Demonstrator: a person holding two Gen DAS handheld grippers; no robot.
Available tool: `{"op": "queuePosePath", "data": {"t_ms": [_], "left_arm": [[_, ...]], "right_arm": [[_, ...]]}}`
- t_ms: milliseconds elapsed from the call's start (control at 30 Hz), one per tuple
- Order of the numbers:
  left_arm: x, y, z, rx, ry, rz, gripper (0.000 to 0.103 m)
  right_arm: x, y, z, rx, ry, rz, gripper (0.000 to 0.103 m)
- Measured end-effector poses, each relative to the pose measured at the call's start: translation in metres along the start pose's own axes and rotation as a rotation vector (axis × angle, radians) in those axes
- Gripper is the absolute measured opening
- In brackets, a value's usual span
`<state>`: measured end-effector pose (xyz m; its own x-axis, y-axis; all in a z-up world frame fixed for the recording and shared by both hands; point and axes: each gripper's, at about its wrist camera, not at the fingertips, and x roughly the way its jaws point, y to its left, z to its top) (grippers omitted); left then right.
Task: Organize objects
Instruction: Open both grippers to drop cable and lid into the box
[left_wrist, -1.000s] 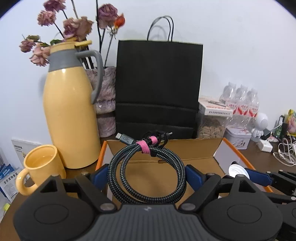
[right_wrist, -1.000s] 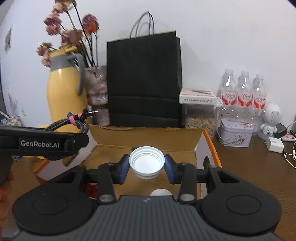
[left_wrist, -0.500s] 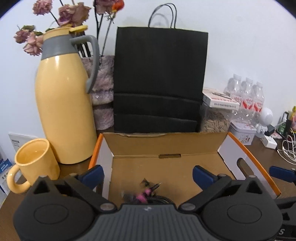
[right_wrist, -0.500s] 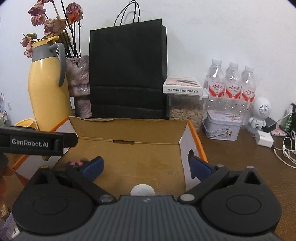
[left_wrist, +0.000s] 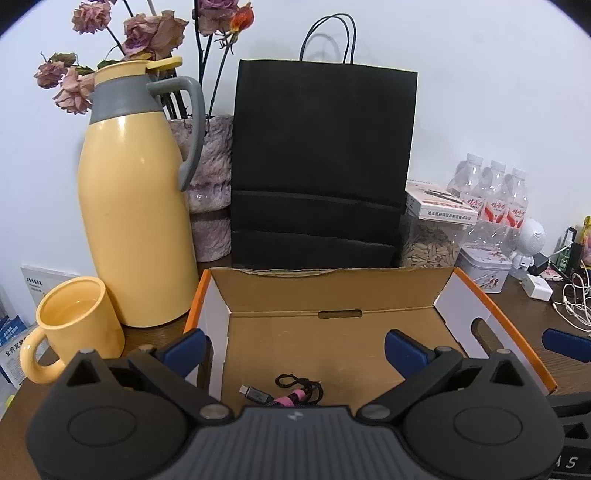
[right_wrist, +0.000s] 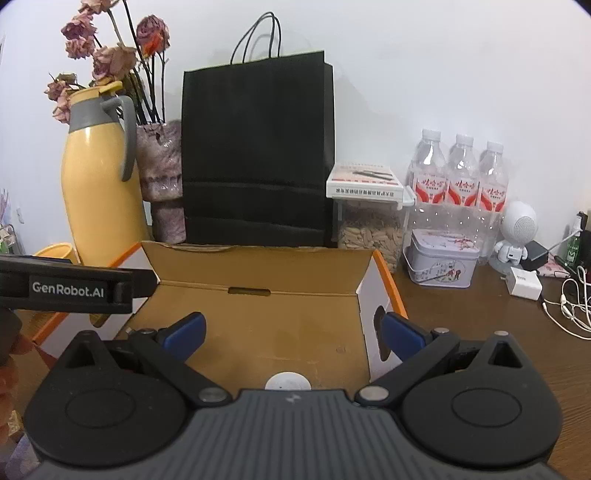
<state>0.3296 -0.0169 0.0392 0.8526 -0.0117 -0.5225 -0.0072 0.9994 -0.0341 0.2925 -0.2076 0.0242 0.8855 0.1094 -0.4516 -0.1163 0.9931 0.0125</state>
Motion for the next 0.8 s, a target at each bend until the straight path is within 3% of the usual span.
{"op": "queuePosePath", "data": {"t_ms": [467, 800], "left_arm": [[-0.065, 0.008, -0.014, 0.008, -0.075, -0.015, 0.103], [-0.12, 0.026, -0.051, 0.029, -0.092, -0.031, 0.103]], "right_arm": [[-0.068, 0.008, -0.003, -0.008, -0.099, 0.023, 0.103], [-0.129, 0.01, -0.036, -0.038, -0.129, 0.041, 0.103]]}}
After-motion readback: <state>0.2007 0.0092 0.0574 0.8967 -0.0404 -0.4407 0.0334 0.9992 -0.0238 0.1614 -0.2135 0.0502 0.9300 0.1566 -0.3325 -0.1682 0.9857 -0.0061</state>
